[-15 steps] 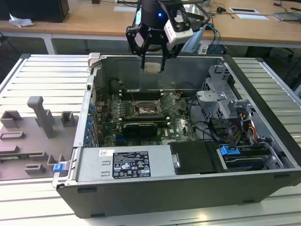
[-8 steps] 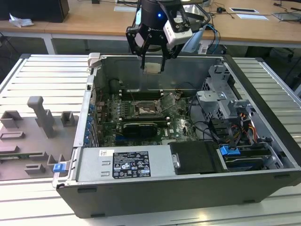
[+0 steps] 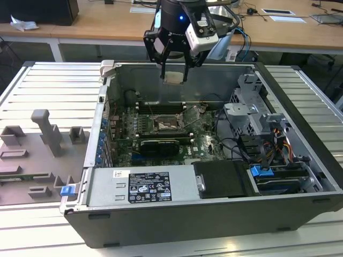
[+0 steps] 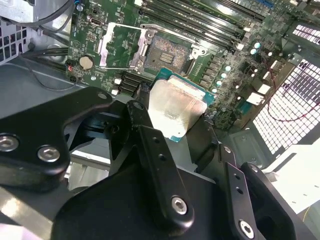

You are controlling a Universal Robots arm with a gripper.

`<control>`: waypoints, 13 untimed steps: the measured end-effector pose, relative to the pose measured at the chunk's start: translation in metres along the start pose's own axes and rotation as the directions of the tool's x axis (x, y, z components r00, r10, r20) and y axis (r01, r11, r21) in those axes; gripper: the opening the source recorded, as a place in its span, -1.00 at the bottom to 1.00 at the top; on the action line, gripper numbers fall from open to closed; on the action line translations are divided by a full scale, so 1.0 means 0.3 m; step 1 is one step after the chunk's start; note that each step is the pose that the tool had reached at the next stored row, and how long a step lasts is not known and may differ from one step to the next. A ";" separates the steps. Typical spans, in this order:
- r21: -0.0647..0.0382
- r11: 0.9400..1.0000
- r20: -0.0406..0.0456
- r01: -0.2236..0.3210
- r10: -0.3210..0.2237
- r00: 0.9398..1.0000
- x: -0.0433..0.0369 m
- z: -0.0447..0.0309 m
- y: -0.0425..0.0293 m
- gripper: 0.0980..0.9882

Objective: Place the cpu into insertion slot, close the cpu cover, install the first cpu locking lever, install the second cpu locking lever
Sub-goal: 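Place the cpu into insertion slot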

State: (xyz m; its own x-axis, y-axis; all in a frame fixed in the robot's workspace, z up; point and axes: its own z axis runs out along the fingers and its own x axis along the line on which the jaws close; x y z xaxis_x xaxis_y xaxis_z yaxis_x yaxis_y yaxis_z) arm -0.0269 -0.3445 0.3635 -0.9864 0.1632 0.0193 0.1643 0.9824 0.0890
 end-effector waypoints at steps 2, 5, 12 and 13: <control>0.000 1.000 0.001 -0.007 0.007 1.000 0.000 0.001 0.000 0.00; 0.000 1.000 0.001 -0.016 0.016 1.000 0.000 0.002 0.000 0.00; 0.000 0.999 0.004 -0.043 0.043 0.999 0.000 0.004 0.000 0.00; -0.001 0.999 0.004 -0.046 0.046 0.999 0.000 0.004 0.000 0.00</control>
State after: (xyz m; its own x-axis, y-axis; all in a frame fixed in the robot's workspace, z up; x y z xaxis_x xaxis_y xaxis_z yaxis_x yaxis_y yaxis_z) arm -0.0269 -0.3445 0.3623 -0.9777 0.2090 0.0192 0.2099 0.9737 0.0885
